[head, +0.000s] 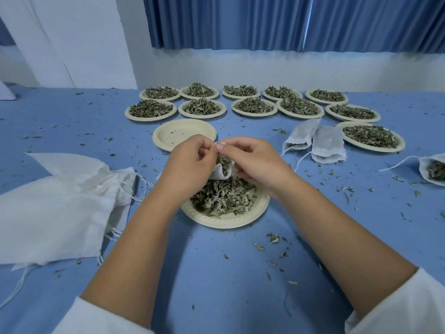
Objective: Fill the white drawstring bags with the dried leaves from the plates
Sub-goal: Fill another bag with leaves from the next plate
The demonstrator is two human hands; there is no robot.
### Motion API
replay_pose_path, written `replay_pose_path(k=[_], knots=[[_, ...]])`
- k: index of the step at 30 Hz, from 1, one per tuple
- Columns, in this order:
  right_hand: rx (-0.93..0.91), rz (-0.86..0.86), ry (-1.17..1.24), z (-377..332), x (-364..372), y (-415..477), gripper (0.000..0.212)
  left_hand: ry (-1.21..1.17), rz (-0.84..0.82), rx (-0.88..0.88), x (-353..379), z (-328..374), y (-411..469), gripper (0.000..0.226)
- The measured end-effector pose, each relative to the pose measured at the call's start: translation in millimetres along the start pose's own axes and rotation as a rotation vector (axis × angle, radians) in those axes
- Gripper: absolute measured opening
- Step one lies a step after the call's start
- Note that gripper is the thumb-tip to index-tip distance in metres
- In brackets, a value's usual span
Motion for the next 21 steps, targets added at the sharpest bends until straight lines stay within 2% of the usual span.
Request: replay_pose_path(k=[9, 14, 18, 21], knots=[[-0.109, 0.163, -0.029, -9, -17, 0, 0.006, 0.012, 0.032, -0.030, -3, -4, 1, 0.014], [-0.097, 0.113, -0.073, -10, -14, 0, 0.006, 0.019, 0.087, -0.045, -8, -7, 2, 0.013], [-0.126, 0.023, -0.203, -14, -6, -1, 0.010, 0.026, 0.014, -0.022, 0, -5, 2, 0.013], [-0.147, 0.028, -0.266, -17, -5, -3, 0.007, 0.068, 0.010, -0.027, 1, -6, 2, 0.013]])
Point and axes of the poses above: each hand's wrist, its own y-axis towards the middle knuckle, its own x-axis out of the palm, z = x × y, the point moved 9 cm from there along y, towards the middle knuckle, and after that the axes turned 2 degrees about -z, right-handed, at the moved point
